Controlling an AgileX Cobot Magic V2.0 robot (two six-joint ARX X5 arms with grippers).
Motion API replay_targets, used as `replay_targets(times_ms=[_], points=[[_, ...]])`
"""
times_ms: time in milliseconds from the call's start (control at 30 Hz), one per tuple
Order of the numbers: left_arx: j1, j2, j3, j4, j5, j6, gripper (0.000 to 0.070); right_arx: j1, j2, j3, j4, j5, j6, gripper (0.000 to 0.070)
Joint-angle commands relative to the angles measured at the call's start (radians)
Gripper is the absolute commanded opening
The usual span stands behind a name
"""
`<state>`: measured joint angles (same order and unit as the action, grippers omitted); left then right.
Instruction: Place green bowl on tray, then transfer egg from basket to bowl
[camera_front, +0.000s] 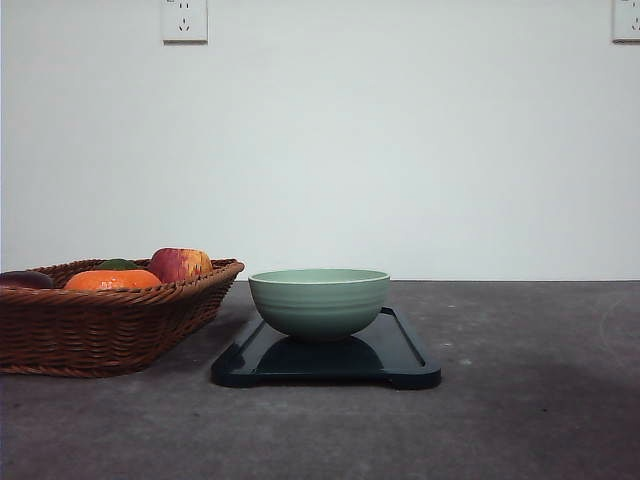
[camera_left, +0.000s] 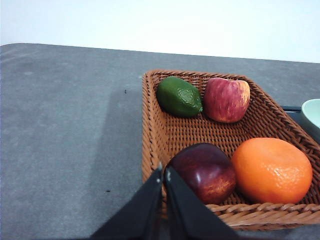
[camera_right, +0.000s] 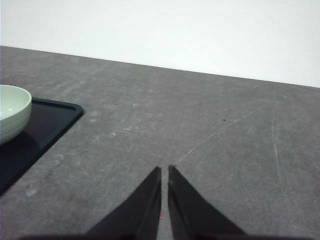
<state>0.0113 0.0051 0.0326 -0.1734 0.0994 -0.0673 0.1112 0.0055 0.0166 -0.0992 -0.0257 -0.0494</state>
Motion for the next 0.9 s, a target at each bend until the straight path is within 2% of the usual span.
replay_targets(times_ms=[0,867], points=[[0.002,-0.001,-0.019,0.014,-0.003,0.01,0.0,0.002,-0.002,-0.004,0.011,0.001,-0.003,0.0018],[0.002,-0.001,-0.019,0.014,-0.003,0.01,0.0,0.002,-0.002,-0.004,0.011,0.001,-0.003,0.0018]])
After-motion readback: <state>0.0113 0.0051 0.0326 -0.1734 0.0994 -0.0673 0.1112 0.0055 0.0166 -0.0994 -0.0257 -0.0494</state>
